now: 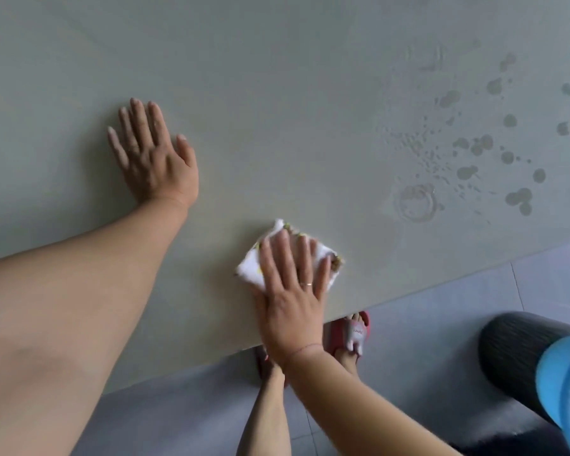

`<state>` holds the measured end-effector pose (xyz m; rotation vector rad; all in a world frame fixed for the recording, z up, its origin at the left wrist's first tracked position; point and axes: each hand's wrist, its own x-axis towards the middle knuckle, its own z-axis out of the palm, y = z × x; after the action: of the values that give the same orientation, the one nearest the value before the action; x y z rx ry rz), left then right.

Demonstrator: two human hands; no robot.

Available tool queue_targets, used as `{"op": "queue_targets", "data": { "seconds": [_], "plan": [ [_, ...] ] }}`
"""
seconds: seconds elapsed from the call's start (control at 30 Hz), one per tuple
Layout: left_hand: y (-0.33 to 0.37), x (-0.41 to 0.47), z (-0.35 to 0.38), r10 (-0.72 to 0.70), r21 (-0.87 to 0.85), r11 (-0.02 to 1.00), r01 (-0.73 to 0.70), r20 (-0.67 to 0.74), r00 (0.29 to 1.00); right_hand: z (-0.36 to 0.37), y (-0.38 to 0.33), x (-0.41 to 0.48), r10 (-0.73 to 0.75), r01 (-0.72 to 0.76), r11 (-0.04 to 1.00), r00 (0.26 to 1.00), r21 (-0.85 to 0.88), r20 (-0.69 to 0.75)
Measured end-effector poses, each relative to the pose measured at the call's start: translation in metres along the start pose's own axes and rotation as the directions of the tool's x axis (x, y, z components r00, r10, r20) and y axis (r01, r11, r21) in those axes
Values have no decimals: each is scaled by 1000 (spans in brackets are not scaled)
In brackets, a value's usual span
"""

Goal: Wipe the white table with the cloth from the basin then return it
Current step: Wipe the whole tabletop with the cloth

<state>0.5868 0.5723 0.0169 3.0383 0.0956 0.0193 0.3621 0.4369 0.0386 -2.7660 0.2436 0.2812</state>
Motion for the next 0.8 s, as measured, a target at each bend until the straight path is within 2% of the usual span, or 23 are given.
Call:
{"op": "queue_targets", "data": {
  "seconds": [0.07,0.13,0.23,0.4,0.5,0.53,0.57,0.63,0.7,0.77,0.8],
  "plan": [
    [1,0,-3,15,47,999,-15,13,1000,10,-18,-24,-196,198,979,980,-42,47],
    [3,-2,-5,39,76,996,-40,10,999,9,-6,-28,-320,324,945,944,-46,78],
    [5,-13,-8,54,60,997,-54,-4,999,-8,47,-22,-388,399,912,914,-94,120],
    [23,-54,-4,-67,-40,997,66,-18,998,-44,135,-13,-145,146,980,989,-136,13],
    [57,-66,-1,-15,-83,996,14,-16,1000,-40,123,-12,122,-124,990,991,-61,-47],
    [70,-67,-1,5,-92,996,-7,-21,1000,-33,107,-14,189,-191,981,980,-35,-59],
    [82,-67,-1,25,-102,994,-27,-24,999,-25,89,-19,192,-194,981,980,-29,-51],
    [105,-65,-1,54,-121,991,-56,-20,998,-11,60,-35,-7,8,997,1000,-81,11],
    [122,-61,0,68,-136,988,-69,-10,998,-10,62,-43,-256,265,958,963,-110,89],
    [134,-62,2,92,-137,986,-91,2,996,-18,90,-37,-387,399,909,915,-118,114],
    [139,-64,3,116,-136,984,-113,11,993,-25,107,-35,-393,406,905,913,-127,113]
  ]
}}
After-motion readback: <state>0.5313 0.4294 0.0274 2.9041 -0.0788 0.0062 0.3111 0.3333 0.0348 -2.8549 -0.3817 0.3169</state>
